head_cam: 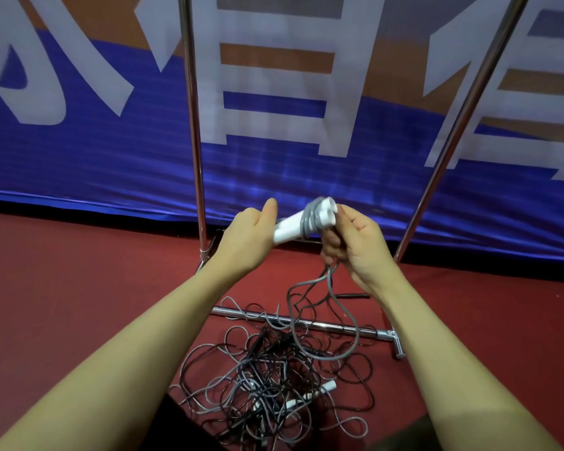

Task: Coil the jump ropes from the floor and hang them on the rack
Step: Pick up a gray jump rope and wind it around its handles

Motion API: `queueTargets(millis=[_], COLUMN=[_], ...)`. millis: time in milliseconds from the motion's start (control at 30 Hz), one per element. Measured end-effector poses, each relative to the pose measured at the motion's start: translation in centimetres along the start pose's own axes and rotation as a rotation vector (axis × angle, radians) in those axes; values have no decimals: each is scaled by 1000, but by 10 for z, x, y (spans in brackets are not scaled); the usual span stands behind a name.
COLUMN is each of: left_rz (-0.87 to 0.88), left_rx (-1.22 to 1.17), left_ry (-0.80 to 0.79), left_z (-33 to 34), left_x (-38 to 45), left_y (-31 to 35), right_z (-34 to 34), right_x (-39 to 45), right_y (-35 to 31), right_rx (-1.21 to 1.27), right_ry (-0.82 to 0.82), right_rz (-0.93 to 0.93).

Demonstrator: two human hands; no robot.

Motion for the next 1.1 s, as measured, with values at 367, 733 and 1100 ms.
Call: queueTargets(millis=[367, 733, 1100], left_rz=[-227, -99, 348], left_rx=[258, 589, 824], left_ry=[113, 173, 14], left_z=[2, -3, 34], left_x=[13, 7, 2], left_y=[-22, -27, -11], right_z=[22, 39, 5], right_x=[-11, -32, -10], right_y=[20, 25, -12], right_rx=[-198, -611, -899], right_ry=[-211, -375, -158], right_rz=[108, 140, -308])
Point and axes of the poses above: each hand's wrist, its own x-axis towards the middle knuckle, its own z-axis out of the palm, y = z × x, the point moved 7 cm from there along x, towards the middle knuckle, and after that the axes turned 9 degrees about y, right-handed, at the moved point
